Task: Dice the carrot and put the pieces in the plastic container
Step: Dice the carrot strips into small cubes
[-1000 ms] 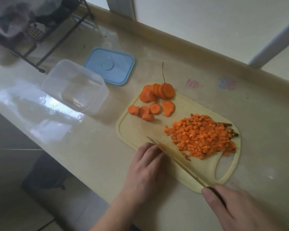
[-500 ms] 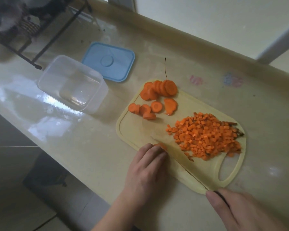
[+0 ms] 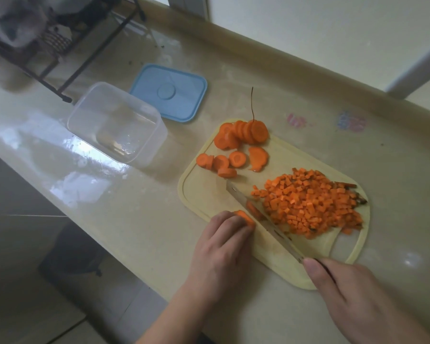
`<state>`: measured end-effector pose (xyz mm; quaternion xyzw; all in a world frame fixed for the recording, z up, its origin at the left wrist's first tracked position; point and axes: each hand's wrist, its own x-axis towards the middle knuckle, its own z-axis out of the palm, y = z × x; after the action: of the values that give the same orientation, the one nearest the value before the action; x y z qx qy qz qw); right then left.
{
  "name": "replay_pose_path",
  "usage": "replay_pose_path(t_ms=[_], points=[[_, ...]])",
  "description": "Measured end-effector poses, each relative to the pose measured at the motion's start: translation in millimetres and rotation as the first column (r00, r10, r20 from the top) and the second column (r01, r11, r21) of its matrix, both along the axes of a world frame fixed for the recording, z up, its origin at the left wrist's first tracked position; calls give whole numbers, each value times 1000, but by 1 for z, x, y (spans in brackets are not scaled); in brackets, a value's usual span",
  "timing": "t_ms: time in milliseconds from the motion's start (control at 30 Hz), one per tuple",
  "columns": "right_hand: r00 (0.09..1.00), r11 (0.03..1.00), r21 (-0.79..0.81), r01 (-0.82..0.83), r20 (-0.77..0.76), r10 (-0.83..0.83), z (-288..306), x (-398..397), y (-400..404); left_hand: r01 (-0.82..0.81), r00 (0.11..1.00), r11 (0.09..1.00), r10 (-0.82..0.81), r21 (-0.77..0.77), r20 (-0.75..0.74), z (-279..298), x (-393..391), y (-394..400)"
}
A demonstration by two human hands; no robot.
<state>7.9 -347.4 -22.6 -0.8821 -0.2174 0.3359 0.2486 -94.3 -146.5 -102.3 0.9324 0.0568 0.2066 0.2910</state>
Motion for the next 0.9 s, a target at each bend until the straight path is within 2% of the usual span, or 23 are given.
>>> replay_pose_path(t_ms=[300,467,733,900], points=[[998,999,-29,-46,32,47,4,-11,-5,9,1000,1000,-9,-12,3,-2,1,2],[992,975,-205,-83,80,101,13,-14,-8,13,1000,1000,-13,-10,2,0,1,3],[993,956,-272,-110,15,119,8,-12,2,-12,1000,1000,12,-22,-3,0,4,1],[983,986,-116,-121,122,135,-4,-7,26,-12,1000,1000,12,-1,11,1,3,1]])
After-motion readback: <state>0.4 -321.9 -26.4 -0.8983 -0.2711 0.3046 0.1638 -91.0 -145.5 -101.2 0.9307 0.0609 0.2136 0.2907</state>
